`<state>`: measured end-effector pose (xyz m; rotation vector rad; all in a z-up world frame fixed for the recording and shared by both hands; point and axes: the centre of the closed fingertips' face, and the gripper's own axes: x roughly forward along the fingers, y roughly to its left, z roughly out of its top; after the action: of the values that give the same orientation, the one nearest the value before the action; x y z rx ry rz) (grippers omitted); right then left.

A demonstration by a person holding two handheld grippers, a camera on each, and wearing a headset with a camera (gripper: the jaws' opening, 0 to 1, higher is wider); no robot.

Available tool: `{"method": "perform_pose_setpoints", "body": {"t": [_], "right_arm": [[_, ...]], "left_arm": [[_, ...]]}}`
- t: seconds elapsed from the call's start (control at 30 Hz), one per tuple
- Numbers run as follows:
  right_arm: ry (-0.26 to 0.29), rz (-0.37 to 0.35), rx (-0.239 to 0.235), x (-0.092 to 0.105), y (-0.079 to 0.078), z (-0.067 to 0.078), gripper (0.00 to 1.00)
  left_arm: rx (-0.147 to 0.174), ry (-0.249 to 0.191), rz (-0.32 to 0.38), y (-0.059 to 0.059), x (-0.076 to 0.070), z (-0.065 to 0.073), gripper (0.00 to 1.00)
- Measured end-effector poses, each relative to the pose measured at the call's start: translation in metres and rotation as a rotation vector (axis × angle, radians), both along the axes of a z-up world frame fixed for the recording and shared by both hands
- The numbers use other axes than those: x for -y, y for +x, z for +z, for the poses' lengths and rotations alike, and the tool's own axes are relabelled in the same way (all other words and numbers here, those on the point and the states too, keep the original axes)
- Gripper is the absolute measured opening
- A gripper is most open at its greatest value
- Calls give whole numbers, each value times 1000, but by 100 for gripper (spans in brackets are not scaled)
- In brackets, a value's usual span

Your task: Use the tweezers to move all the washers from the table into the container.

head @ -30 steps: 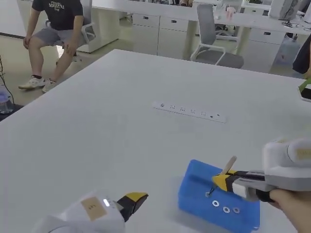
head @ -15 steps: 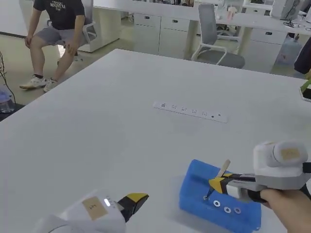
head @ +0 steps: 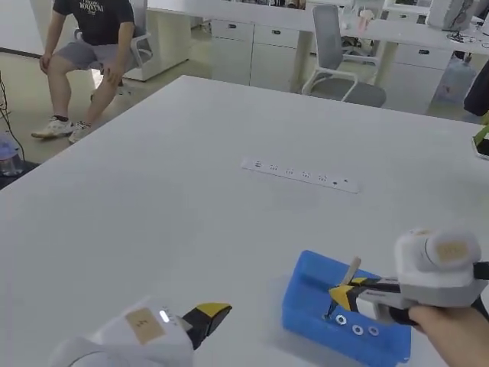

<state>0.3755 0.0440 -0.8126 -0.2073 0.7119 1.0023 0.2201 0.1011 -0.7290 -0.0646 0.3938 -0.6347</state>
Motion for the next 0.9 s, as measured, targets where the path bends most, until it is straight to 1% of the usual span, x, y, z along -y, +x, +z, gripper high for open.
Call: {"method": "perform_pose_setpoints", "body": {"t": [0.07, 0.27, 0.53, 0.73, 0.9], "right_arm": [[6, -2, 2, 0, 0, 0, 3], [30, -30, -23, 3, 0, 1, 4], [43, -42, -21, 8, -3, 6, 4], [80, -53, -2, 8, -6, 22, 4], [104, -45, 20, 6, -11, 36, 4]], "left_arm": [[0, 2, -1, 0, 0, 0, 86], [2, 6, -6, 0, 1, 0, 86], [0, 5, -11, -1, 2, 0, 86], [1, 8, -22, -1, 5, 0, 86], [4, 8, -27, -1, 7, 1, 86]]}}
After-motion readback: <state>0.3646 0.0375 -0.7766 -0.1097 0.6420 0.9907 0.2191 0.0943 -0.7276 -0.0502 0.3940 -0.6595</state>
